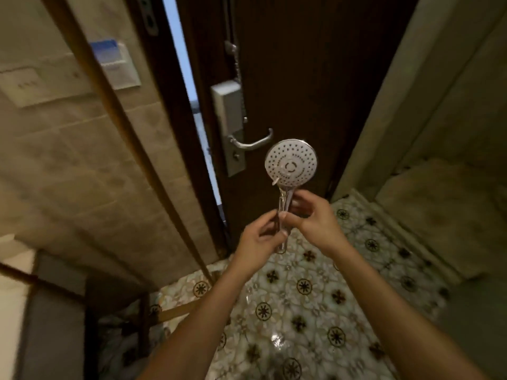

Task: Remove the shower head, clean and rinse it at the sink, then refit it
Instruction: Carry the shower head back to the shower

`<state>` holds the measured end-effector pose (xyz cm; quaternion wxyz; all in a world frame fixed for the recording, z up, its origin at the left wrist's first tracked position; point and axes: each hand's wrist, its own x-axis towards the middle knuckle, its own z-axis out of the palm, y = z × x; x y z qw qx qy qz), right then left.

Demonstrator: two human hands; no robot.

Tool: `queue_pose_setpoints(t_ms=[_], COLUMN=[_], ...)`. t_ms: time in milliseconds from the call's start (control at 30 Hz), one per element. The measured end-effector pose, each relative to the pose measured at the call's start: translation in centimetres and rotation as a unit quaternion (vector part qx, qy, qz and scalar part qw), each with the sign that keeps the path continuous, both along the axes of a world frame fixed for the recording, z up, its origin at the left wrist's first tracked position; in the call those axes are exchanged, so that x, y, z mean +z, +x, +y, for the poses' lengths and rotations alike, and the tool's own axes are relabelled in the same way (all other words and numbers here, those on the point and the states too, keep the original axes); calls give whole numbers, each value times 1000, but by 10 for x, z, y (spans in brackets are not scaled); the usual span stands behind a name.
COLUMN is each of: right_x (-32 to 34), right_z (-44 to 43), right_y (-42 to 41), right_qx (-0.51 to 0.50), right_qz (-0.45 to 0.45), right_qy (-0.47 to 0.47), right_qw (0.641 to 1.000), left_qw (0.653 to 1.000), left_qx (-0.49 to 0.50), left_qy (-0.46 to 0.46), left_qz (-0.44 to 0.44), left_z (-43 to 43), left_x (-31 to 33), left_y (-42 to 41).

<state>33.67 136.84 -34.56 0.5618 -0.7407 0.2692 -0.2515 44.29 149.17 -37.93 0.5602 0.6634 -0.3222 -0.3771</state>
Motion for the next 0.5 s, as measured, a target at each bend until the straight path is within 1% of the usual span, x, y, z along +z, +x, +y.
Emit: queue_pose_setpoints(t_ms=[67, 267, 500], right_x=[-3, -13, -23], right_z=[-27, -88, -136], right_y=[-24, -82, -121], right_qx=[-35, -127, -222], right_qz=[-6, -17, -12], right_qy=[2, 10, 6], right_qw=[999, 992, 975], left_qw=[1000, 994, 980], left_qx=[-29, -103, -195], left_qy=[6, 21, 29], left_qz=[12, -13, 3], left_z=[-31, -108, -185], left_x=[-1, 1, -7], left_y=[-17, -60, -83])
